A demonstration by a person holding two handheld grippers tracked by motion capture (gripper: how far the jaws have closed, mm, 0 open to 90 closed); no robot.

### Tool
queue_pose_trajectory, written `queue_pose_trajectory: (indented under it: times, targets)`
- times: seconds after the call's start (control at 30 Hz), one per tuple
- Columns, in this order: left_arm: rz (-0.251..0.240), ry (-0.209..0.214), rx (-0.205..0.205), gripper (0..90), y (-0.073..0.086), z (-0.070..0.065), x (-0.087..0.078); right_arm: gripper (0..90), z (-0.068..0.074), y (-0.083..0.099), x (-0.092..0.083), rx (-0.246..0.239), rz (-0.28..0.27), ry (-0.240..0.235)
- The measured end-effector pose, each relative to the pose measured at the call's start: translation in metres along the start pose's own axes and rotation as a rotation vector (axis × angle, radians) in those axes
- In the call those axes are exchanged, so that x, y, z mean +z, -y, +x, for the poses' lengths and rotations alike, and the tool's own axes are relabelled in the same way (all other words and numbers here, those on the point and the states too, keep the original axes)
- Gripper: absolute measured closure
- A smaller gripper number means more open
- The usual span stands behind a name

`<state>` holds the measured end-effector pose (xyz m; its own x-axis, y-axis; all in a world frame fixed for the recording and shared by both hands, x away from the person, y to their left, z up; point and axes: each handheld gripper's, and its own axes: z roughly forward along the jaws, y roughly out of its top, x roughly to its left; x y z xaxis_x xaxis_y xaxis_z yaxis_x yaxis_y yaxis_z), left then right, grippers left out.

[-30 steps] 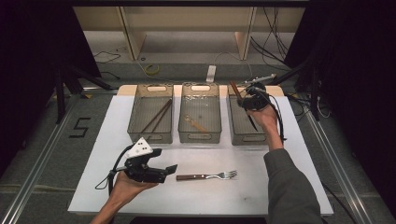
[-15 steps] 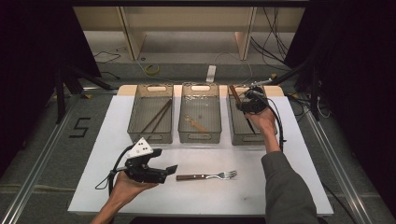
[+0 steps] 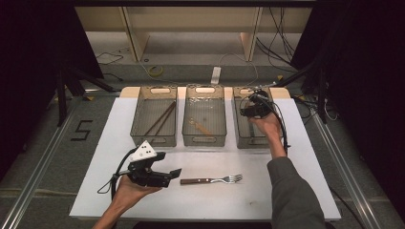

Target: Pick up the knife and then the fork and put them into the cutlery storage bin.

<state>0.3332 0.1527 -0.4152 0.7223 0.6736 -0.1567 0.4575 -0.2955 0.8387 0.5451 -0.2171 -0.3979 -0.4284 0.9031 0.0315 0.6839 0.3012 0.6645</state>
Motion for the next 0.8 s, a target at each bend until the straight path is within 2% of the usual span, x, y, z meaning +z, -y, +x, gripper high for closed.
queue_pose_trajectory:
  times: [0.27,0.47,0.63,0.8]
  targets:
    - [0.009,0.005,0.002,15.6,0.0,0.0,0.001,45.4,0.005,0.001,-0.015,-0.043,-0.027,-0.033]
    - [0.017,0.007,0.003,15.5,0.0,0.0,0.002,37.6,0.016,0.007,-0.038,-0.091,-0.079,-0.106]
    - [0.04,0.008,0.014,15.6,-0.001,0.0,0.005,35.2,0.029,0.022,-0.059,-0.134,-0.127,-0.16]
    - [0.07,0.016,0.035,15.5,-0.004,-0.003,0.009,33.5,0.046,0.045,-0.076,-0.174,-0.157,-0.212]
